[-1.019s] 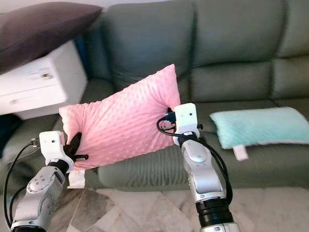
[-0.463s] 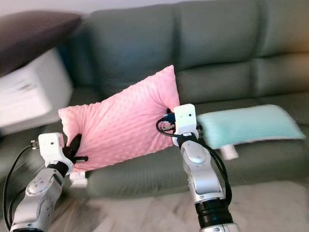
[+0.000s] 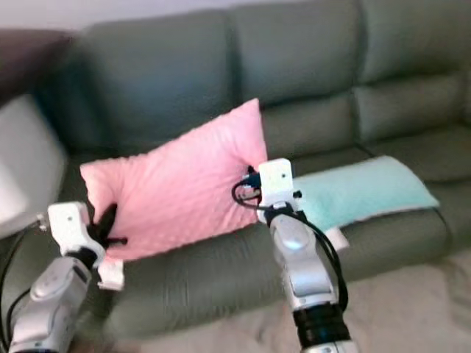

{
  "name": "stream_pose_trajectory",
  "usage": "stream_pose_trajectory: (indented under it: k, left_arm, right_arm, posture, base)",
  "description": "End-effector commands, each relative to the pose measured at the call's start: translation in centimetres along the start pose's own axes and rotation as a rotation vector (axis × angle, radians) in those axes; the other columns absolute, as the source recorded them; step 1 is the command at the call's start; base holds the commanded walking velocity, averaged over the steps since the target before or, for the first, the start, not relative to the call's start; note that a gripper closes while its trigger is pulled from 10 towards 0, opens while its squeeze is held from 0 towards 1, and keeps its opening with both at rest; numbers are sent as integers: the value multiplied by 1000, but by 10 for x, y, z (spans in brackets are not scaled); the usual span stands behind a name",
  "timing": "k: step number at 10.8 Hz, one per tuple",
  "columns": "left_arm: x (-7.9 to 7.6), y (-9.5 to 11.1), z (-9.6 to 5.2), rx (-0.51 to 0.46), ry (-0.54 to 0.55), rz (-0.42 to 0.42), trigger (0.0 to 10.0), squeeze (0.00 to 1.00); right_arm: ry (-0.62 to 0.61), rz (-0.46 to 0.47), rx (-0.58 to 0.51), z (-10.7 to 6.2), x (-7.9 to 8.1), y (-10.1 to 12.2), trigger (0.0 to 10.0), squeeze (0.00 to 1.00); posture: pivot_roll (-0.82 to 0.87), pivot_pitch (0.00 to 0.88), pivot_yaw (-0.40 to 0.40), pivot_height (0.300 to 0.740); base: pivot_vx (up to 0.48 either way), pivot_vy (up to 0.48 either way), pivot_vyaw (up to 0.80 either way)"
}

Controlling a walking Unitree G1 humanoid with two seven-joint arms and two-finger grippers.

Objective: Move the pillow to the sofa

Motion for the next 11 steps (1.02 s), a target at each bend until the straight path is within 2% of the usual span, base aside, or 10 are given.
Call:
stream_pose_trajectory:
  k: [1, 4, 5, 11]
  left_arm:
    - [2, -1, -2, 5, 8, 16, 10000, 0]
    - [12, -7, -1, 48, 112, 23, 10000, 0]
    - [13, -6, -1, 41, 120, -5, 10000, 0]
    - [15, -6, -1, 46, 130, -10, 10000, 0]
  right_arm:
    - [-20, -3, -34, 1, -5, 9, 10000, 0]
    - [-6, 1, -28, 0, -4, 7, 10000, 0]
    - [-1, 5, -26, -1, -3, 7, 10000, 0]
    - [2, 11, -28, -1, -2, 7, 10000, 0]
  posture:
    - [-207, 24, 98, 740]
    - [-206, 26, 97, 740]
    - [-205, 26, 97, 740]
    - [-206, 28, 99, 740]
  base:
    - [285, 0, 0]
    - [0, 0, 0]
    - [0, 0, 0]
    - [0, 0, 0]
Point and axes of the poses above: a point about 5 cm out from each wrist's last joint towards the gripper, its own z axis pointing out of the wrist towards the gripper, its own y axis along the axis of the wrist's last joint, x = y × z, the point moved 2 cm from there along z, pointing out of the wrist towards the gripper, and after that the axes turned 6 degrees about z, right-handed, at the moved point
